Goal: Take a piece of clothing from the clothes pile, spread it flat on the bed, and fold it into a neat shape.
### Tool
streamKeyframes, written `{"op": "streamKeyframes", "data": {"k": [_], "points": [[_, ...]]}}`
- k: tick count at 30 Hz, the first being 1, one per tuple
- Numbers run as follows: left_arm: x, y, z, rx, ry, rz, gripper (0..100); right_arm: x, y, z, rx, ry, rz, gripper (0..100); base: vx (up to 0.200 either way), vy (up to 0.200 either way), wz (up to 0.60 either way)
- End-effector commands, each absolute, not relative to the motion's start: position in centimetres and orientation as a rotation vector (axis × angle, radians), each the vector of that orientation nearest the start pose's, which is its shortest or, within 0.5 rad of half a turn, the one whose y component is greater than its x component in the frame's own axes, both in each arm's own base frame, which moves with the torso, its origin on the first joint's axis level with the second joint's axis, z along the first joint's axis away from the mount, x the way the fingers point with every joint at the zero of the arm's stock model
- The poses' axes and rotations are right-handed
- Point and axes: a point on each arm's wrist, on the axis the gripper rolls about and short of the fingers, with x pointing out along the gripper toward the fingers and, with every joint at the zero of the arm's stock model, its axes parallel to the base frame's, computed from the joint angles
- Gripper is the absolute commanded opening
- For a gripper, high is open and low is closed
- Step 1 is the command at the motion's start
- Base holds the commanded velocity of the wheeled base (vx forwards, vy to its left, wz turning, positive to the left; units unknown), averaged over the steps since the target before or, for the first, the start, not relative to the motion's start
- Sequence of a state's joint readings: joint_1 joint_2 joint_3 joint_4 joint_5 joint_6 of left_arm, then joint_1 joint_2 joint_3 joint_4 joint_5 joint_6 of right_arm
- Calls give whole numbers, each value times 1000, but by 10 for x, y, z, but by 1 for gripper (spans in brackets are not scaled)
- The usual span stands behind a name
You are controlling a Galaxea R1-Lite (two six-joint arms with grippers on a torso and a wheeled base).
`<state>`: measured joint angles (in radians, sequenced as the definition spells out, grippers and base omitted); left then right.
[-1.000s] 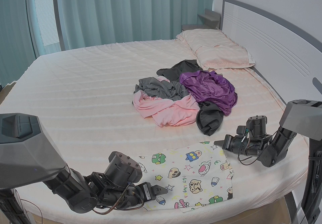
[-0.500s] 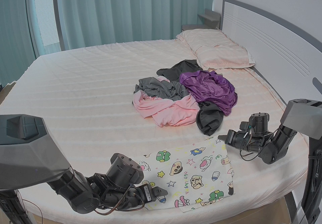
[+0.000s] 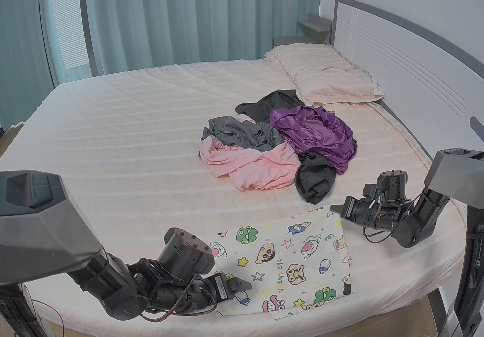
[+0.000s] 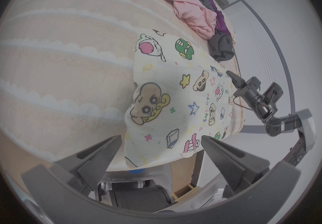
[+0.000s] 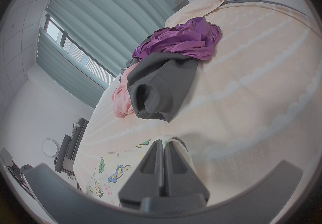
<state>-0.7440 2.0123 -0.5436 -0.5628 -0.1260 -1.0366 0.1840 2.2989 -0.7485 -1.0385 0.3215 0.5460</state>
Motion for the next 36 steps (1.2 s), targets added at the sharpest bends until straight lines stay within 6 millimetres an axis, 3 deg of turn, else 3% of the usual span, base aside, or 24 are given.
{"op": "streamKeyframes", "data": {"k": [1,3,11,12,22,25,29,32,33,36], "points": [[212,-194,41,-691,1135,-279,100,351,65,17,562,615,328,0,0,0,0],[220,-194,55,-777,1075,-286,100,342,61,21,563,622,321,0,0,0,0],[223,-195,55,-799,1056,-285,100,354,68,-5,559,671,324,0,0,0,0],[223,-195,55,-799,1056,-285,100,354,68,-5,559,671,324,100,0,0,0],[223,-190,59,-805,1039,-275,100,360,65,-1,566,641,319,100,0,0,0],[210,-182,69,-760,1067,-279,100,358,59,14,571,566,310,100,0,0,0],[220,-186,77,-791,1033,-292,100,351,59,17,571,551,284,100,0,0,0],[235,-194,66,-839,1033,-265,100,340,59,19,569,548,287,100,0,0,0],[242,-204,47,-849,1028,-256,100,333,59,21,568,546,291,100,0,0,0],[250,-210,25,-847,978,-223,100,324,61,22,566,551,301,100,0,0,0]]}}
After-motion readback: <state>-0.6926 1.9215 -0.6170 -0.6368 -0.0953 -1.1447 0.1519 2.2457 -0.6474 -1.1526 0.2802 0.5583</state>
